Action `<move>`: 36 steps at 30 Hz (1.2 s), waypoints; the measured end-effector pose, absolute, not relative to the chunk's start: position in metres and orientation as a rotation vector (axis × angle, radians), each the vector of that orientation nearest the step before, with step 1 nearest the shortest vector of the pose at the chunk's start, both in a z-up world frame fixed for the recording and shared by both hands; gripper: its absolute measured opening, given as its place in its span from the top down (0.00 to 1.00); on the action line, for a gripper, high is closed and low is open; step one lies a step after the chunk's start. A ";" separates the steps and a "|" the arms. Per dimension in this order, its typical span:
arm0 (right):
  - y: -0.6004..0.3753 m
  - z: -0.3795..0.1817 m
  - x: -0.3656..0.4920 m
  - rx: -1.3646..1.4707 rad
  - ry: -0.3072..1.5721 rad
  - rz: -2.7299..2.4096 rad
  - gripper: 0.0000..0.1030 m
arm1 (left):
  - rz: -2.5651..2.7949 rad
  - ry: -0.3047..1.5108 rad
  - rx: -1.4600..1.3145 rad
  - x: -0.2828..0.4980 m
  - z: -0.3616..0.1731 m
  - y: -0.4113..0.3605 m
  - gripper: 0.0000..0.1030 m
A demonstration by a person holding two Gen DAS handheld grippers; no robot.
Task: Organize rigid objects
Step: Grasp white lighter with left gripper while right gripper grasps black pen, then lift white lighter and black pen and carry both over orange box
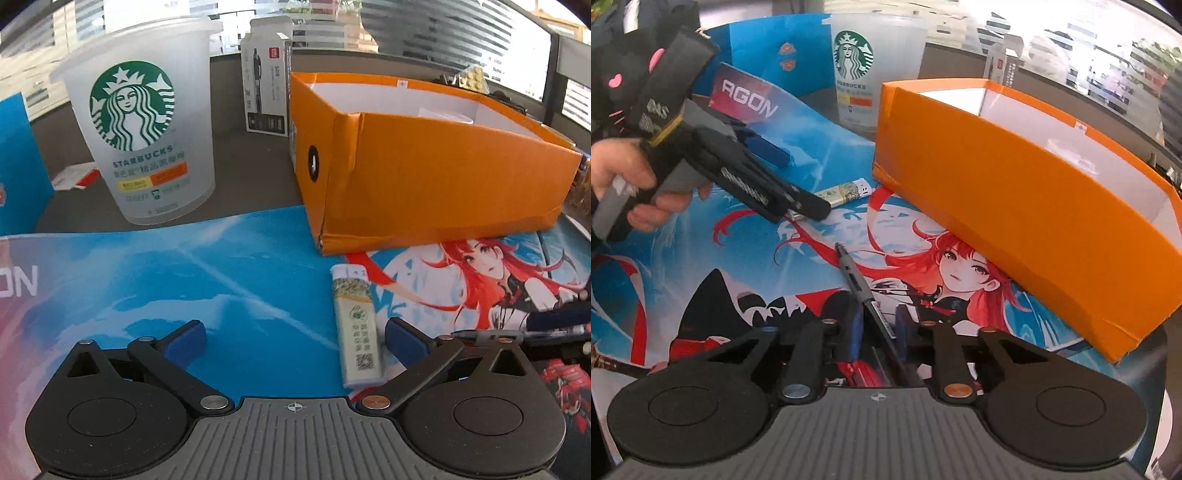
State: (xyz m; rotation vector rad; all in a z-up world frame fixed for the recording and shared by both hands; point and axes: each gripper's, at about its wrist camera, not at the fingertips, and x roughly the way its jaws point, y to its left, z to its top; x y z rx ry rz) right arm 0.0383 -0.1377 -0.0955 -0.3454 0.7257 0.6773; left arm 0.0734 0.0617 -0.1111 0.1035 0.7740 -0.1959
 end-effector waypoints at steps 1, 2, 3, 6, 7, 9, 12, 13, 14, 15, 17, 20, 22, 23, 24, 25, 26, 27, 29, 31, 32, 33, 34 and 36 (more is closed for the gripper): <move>-0.135 -0.096 0.035 -0.356 0.716 0.673 0.87 | -0.192 0.770 0.102 0.074 -0.111 0.061 0.00; -0.133 -0.097 0.031 -0.374 0.703 0.676 0.89 | -0.187 0.770 0.098 0.075 -0.111 0.060 0.00; -0.133 -0.097 0.027 -0.384 0.694 0.682 0.89 | -0.190 0.766 0.099 0.074 -0.112 0.059 0.00; -0.136 -0.098 0.026 -0.343 0.691 0.676 0.89 | -0.240 0.742 0.112 0.068 -0.113 0.055 0.05; -0.138 -0.098 0.026 -0.328 0.689 0.674 0.89 | -0.260 0.729 0.117 0.066 -0.112 0.053 0.18; -0.139 -0.098 0.027 -0.315 0.686 0.672 0.89 | -0.311 0.698 0.127 0.060 -0.107 0.047 0.78; -0.138 -0.098 0.027 -0.299 0.684 0.654 0.89 | -0.310 0.688 0.124 0.060 -0.107 0.043 0.80; -0.137 -0.099 0.027 -0.302 0.678 0.644 0.89 | -0.307 0.685 0.118 0.060 -0.107 0.043 0.80; -0.136 -0.099 0.027 -0.301 0.673 0.636 0.90 | -0.302 0.682 0.113 0.059 -0.108 0.043 0.80; -0.135 -0.099 0.028 -0.297 0.667 0.628 0.90 | -0.296 0.680 0.113 0.058 -0.108 0.042 0.80; -0.134 -0.101 0.028 -0.300 0.650 0.619 0.91 | -0.286 0.679 0.132 0.057 -0.107 0.039 0.80; -0.134 -0.101 0.027 -0.308 0.631 0.604 0.91 | -0.308 0.676 0.131 0.053 -0.101 0.039 0.80; -0.136 -0.099 0.026 -0.304 0.616 0.595 0.91 | -0.311 0.654 0.138 0.048 -0.094 0.040 0.80; -0.139 -0.097 0.025 -0.295 0.610 0.591 0.91 | -0.313 0.645 0.139 0.046 -0.090 0.040 0.80; -0.140 -0.094 0.025 -0.291 0.605 0.589 0.91 | -0.314 0.639 0.137 0.044 -0.086 0.040 0.80; -0.142 -0.091 0.024 -0.289 0.597 0.584 0.91 | -0.316 0.636 0.135 0.042 -0.084 0.041 0.80; -0.143 -0.087 0.022 -0.289 0.586 0.577 0.91 | -0.323 0.630 0.132 0.040 -0.080 0.041 0.80; -0.144 -0.083 0.021 -0.290 0.577 0.573 0.91 | -0.325 0.623 0.129 0.038 -0.076 0.042 0.80; -0.145 -0.074 0.018 -0.292 0.556 0.566 0.91 | -0.333 0.610 0.127 0.036 -0.069 0.041 0.80; -0.146 -0.066 0.016 -0.296 0.537 0.557 0.91 | -0.336 0.593 0.124 0.035 -0.060 0.041 0.80; -0.147 -0.061 0.016 -0.296 0.527 0.551 0.91 | -0.340 0.585 0.124 0.034 -0.055 0.040 0.80; -0.148 -0.058 0.016 -0.295 0.520 0.548 0.91 | -0.339 0.579 0.125 0.034 -0.052 0.039 0.80; -0.150 -0.053 0.016 -0.292 0.511 0.543 0.91 | -0.339 0.573 0.126 0.034 -0.048 0.038 0.80; -0.151 -0.047 0.015 -0.293 0.500 0.535 0.91 | -0.340 0.564 0.128 0.033 -0.042 0.037 0.80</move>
